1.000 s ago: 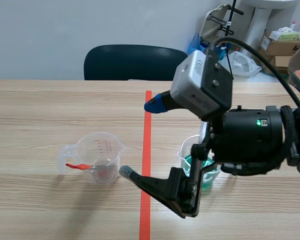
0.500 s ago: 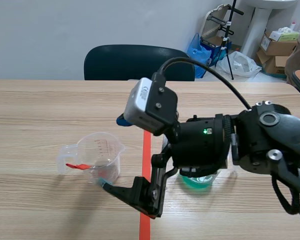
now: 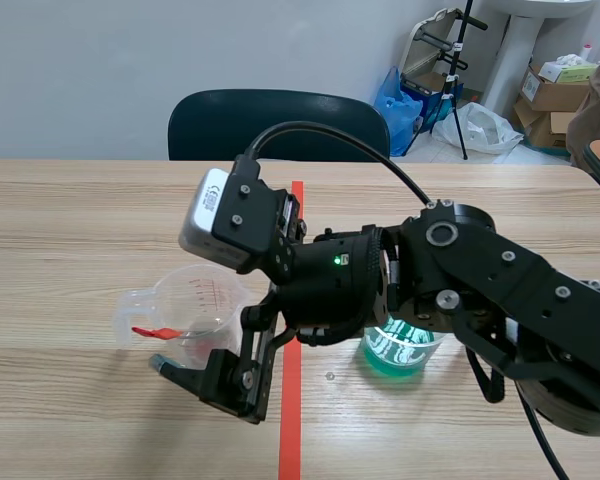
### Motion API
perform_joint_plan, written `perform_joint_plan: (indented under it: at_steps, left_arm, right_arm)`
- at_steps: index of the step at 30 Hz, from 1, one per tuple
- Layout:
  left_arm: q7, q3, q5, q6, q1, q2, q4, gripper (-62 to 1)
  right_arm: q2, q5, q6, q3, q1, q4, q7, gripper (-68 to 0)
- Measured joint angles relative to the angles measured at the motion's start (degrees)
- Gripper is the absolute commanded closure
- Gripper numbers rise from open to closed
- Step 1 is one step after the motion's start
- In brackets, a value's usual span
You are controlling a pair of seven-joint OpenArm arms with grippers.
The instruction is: Do the redox reaction experiment
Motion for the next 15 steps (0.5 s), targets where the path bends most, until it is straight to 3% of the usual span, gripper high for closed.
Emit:
perform_joint_plan:
  at_steps: [4, 15]
  left_arm:
    - [0.0, 0.0, 0.0, 0.0, 0.0, 0.0, 0.0, -62.3]
    - [0.0, 0.0, 0.0, 0.0, 0.0, 0.0, 0.0, -62.3]
  right_arm:
    - [-0.3, 0.0, -2.7, 0.0, 0.1, -0.1, 0.5, -56.7]
    - [-0.3, -0.5, -2.6, 0.0, 0.1, -0.1, 2.4, -35.4]
